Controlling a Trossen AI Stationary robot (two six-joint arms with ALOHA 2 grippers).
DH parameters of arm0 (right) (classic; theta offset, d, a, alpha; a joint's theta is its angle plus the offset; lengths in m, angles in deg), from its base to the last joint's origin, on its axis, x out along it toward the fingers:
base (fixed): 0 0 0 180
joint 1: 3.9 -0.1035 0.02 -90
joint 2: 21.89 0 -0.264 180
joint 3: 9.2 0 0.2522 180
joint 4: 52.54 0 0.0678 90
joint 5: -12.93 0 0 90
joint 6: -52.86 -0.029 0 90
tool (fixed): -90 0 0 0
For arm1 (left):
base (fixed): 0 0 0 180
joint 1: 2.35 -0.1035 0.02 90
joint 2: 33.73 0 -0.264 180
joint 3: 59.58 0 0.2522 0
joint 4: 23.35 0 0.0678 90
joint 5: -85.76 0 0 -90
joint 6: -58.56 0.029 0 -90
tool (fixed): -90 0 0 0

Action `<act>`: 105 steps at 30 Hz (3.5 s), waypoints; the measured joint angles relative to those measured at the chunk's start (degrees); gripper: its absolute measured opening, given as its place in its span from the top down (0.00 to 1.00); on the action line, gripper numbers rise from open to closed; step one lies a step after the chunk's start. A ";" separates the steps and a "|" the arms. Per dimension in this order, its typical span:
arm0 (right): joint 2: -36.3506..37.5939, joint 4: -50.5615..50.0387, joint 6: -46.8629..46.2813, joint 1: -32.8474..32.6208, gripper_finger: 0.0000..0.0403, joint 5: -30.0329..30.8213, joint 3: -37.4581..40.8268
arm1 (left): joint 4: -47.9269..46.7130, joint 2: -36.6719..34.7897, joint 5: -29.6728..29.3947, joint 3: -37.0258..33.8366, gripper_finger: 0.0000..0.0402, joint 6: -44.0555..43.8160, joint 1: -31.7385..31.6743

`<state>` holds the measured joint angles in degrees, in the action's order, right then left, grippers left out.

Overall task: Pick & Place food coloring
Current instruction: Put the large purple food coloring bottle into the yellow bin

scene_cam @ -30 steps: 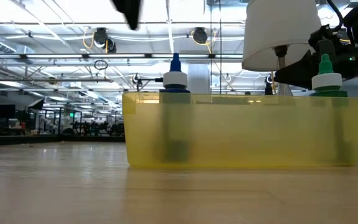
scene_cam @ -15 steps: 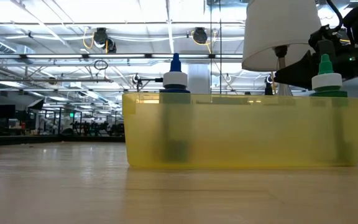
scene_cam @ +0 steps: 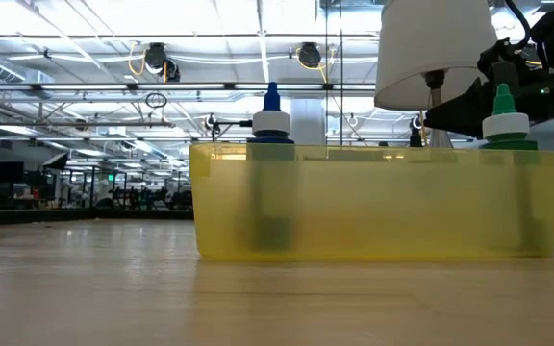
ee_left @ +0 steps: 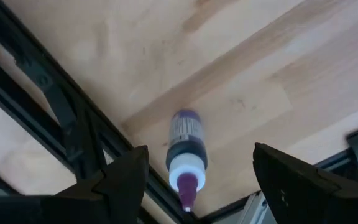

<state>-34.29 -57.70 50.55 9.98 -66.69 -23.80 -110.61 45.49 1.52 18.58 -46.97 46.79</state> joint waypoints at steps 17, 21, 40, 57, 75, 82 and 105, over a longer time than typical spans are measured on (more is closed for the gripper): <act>0.00 0.04 -0.02 0.00 0.55 0.01 0.00 | 20.54 0.15 4.03 -13.40 0.29 -14.12 7.15; 0.00 0.06 0.00 0.01 0.55 0.00 -0.02 | 23.89 0.15 2.25 -15.62 0.29 -15.21 8.26; 0.00 0.13 0.00 0.00 0.55 0.01 -0.01 | 25.64 0.15 1.77 -16.83 0.43 -14.67 9.12; 0.02 0.13 -0.01 0.01 0.55 0.01 -0.01 | 19.72 0.22 -20.01 -5.71 0.65 25.34 -5.88; 0.01 0.15 -0.02 0.02 0.55 0.00 -0.02 | 12.38 18.89 -16.52 32.80 0.65 96.34 -36.32; 0.02 0.15 -0.02 -0.01 0.55 0.00 -0.02 | -0.58 27.68 -16.33 36.69 0.65 94.26 -35.77; 0.00 0.13 -0.02 0.00 0.55 0.00 -0.02 | 2.12 36.35 -11.25 36.41 0.65 96.91 -36.00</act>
<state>-34.29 -57.57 50.54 9.97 -66.69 -23.82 -108.49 81.84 -9.74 54.99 49.94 10.79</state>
